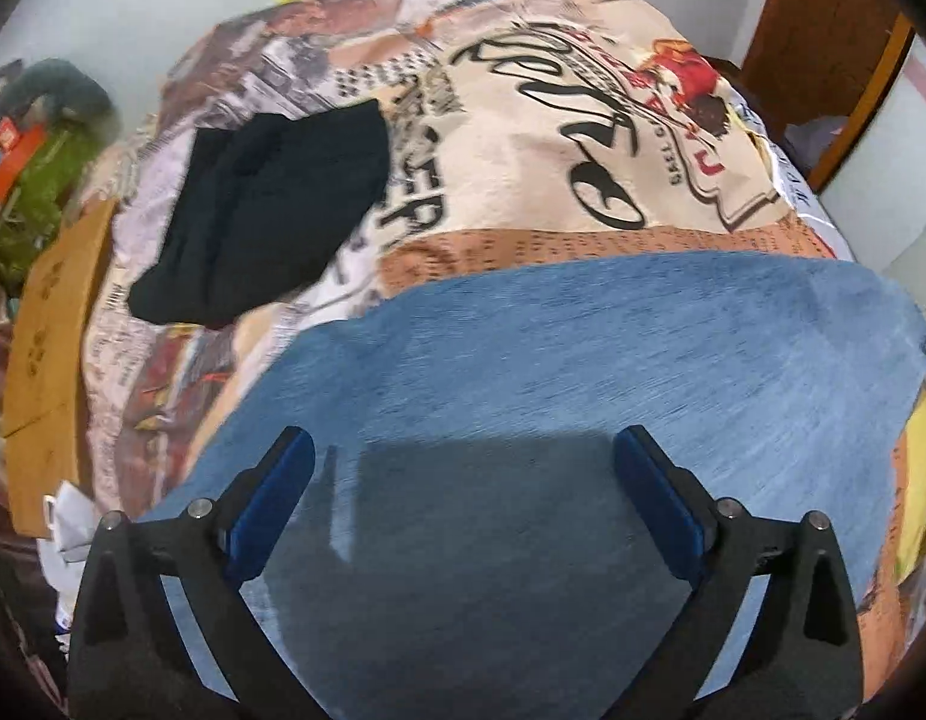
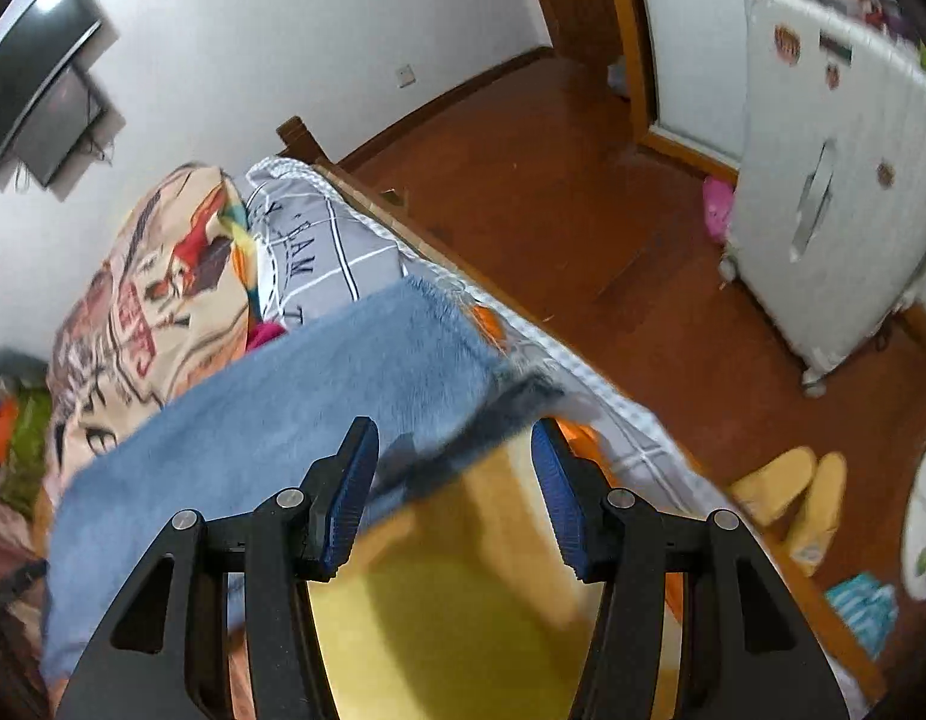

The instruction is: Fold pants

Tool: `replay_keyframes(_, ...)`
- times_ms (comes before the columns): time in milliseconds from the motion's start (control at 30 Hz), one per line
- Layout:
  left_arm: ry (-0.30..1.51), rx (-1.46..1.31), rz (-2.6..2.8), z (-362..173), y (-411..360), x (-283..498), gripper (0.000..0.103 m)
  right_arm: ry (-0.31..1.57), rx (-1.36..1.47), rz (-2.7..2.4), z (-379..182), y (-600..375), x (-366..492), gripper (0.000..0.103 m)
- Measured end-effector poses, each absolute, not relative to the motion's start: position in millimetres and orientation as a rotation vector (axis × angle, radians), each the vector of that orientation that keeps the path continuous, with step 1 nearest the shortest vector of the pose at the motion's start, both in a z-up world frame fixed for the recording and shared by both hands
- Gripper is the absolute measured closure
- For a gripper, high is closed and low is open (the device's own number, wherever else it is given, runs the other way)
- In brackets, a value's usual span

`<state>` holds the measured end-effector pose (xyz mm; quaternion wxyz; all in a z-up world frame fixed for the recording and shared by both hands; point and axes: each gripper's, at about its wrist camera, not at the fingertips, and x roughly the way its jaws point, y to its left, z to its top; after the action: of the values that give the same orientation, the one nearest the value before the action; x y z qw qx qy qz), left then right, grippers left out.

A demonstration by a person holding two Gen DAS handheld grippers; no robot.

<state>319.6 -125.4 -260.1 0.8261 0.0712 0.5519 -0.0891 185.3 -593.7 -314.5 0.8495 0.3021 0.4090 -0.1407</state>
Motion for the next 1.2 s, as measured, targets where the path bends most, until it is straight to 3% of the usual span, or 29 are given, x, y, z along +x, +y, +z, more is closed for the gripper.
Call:
replay_keyframes(67,1.2,0.114,-0.205,-264,-125,325,0.0,0.866,0.65,-0.289,-321,-598,195,0.059)
replay_keyframes(133,1.217,0.083,-0.216,-266,-123,327,0.0,0.872,0.65,-0.286,-325,-600,201,0.083)
replay_keyframes(200,1.228,0.054,-0.225,-268,-120,328,0.0,0.879,0.645,-0.267,-327,-600,206,0.096)
replay_keyframes(533,1.218,0.167,-0.243,-262,-137,325,0.0,0.909,0.406,-0.344,-314,-601,211,0.098)
replay_keyframes(667,1.189,0.26,-0.248,-259,-148,323,0.0,0.921,0.263,-0.52,-306,-601,205,0.095)
replay_keyframes(767,1.205,0.282,-0.277,-260,-157,330,0.0,0.934,0.405,-0.452,-299,-610,190,0.087)
replay_keyframes(833,1.224,0.28,-0.305,-263,-164,337,0.0,0.934,0.496,-0.389,-295,-608,180,0.066)
replay_keyframes(900,1.253,0.275,-0.342,-268,-175,344,0.0,0.917,0.541,-0.333,-290,-599,172,0.055)
replay_keyframes(1033,1.268,0.309,-0.371,-276,-205,356,0.0,0.915,0.643,-0.213,-293,-573,167,0.047)
replay_keyframes(1200,1.279,0.388,-0.439,-285,-243,363,0.0,0.921,0.734,-0.167,-310,-560,165,0.045)
